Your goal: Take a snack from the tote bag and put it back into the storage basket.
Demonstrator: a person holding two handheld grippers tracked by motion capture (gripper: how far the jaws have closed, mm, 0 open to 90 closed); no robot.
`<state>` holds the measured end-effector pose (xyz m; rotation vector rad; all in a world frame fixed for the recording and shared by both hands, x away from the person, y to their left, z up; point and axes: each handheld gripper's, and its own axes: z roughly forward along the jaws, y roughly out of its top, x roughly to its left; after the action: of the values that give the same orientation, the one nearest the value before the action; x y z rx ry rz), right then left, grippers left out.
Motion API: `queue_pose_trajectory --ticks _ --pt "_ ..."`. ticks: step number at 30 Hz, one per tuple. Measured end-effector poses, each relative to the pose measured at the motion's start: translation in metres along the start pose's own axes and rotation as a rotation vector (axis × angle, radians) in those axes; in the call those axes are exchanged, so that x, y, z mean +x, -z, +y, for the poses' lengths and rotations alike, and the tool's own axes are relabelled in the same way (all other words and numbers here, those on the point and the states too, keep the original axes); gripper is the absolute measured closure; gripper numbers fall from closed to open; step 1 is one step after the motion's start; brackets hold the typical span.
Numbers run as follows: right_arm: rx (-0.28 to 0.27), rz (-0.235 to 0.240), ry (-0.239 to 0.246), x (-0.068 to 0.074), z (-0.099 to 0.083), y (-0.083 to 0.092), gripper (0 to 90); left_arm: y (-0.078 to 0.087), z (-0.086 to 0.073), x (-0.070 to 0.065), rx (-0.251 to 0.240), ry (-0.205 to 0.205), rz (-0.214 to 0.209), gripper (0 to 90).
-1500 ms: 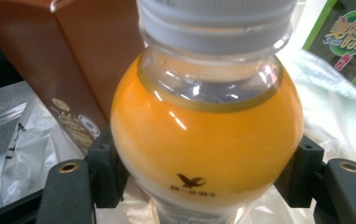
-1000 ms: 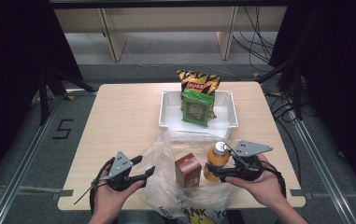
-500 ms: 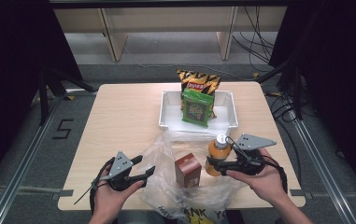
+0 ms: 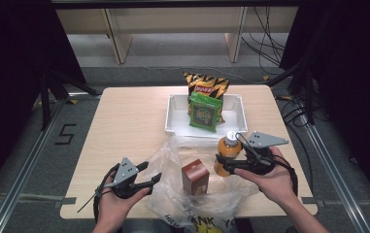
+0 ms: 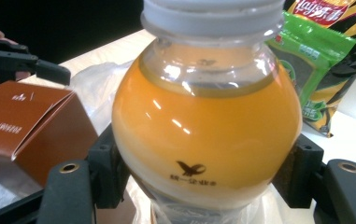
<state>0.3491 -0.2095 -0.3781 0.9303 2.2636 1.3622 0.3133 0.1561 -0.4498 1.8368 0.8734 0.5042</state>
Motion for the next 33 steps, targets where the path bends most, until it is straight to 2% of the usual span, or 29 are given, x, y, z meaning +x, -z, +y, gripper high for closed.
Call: queue_pose_trajectory --ticks 1,3,4,6,8,9,10,14,15,16,18,21,22,24,25,26,28,29,30,31,32,33 --pt "0.0 -0.008 -0.02 0.001 0.002 -0.001 33.1 0.0 0.0 0.0 0.0 0.0 0.0 38.1" --pt "0.003 -0.007 -0.003 -0.001 0.004 -0.001 33.1 0.0 0.0 0.0 0.001 -0.001 0.0 38.1" --pt "0.0 -0.02 -0.017 0.0 0.006 -0.001 33.1 0.0 0.0 0.0 0.005 -0.001 0.005 38.1" --pt "-0.001 -0.011 -0.023 0.001 0.009 -0.001 33.1 0.0 0.0 0.0 0.007 -0.002 0.006 38.1" --pt "-0.01 -0.006 0.007 -0.002 0.013 -0.002 33.1 0.0 0.0 0.0 0.007 -0.002 0.006 38.1" --pt "-0.004 -0.017 -0.01 -0.001 0.014 -0.002 33.2 0.0 0.0 -0.001 0.006 -0.001 0.006 38.1" --pt "-0.022 -0.017 0.016 -0.003 0.016 -0.003 33.1 0.0 0.0 -0.001 0.0 0.0 -0.001 38.1" --pt "-0.008 -0.025 -0.006 -0.003 0.025 -0.001 33.1 0.0 0.001 0.0 0.001 0.0 -0.001 38.1" --pt "-0.028 -0.018 -0.006 -0.004 0.027 -0.002 33.1 0.0 0.001 -0.001 0.0 0.0 0.0 38.1" --pt "-0.027 -0.024 0.019 -0.006 0.031 -0.001 33.2 0.0 0.001 0.0 0.0 0.0 0.0 38.1" --pt "-0.027 -0.034 -0.001 -0.006 0.035 0.001 33.1 0.0 0.001 0.0 -0.001 0.0 0.0 38.1" --pt "-0.047 -0.052 0.028 -0.011 0.044 0.002 33.1 0.0 0.001 0.0 0.002 -0.001 0.001 38.1" --pt "-0.058 -0.06 0.014 -0.01 0.046 0.001 33.2 0.0 0.001 -0.001 0.003 0.0 0.001 38.1" --pt "-0.07 -0.067 0.033 -0.013 0.05 0.001 33.2 0.0 0.001 -0.001 0.0 0.001 -0.001 38.1" --pt "-0.064 -0.067 0.02 -0.013 0.053 0.002 33.2 0.0 0.001 -0.001 -0.001 0.002 -0.001 38.1" --pt "-0.068 -0.065 0.031 -0.015 0.055 0.001 33.2 0.001 0.001 0.0 0.001 -0.004 0.005 38.1" --pt "-0.086 -0.08 0.009 -0.017 0.06 0.001 33.1 0.001 0.001 0.0 -0.001 0.0 0.006 38.1" --pt "-0.068 -0.077 0.015 -0.018 0.061 0.002 33.2 0.001 0.001 0.0 0.001 0.0 0.006 38.1" --pt "-0.077 -0.086 0.021 -0.021 0.063 0.001 33.2 0.001 0.001 0.0 0.003 -0.001 0.005 38.1" --pt "-0.094 -0.091 0.005 -0.021 0.065 -0.001 33.2 0.0 0.001 0.0 -0.001 0.001 -0.002 38.0" --pt "-0.088 -0.087 0.03 -0.024 0.066 -0.001 33.2 0.0 0.001 -0.001 0.0 0.002 -0.002 38.1" --pt "-0.095 -0.1 0.023 -0.025 0.068 -0.002 33.2 0.0 0.001 -0.001 0.0 0.002 -0.002 38.1"
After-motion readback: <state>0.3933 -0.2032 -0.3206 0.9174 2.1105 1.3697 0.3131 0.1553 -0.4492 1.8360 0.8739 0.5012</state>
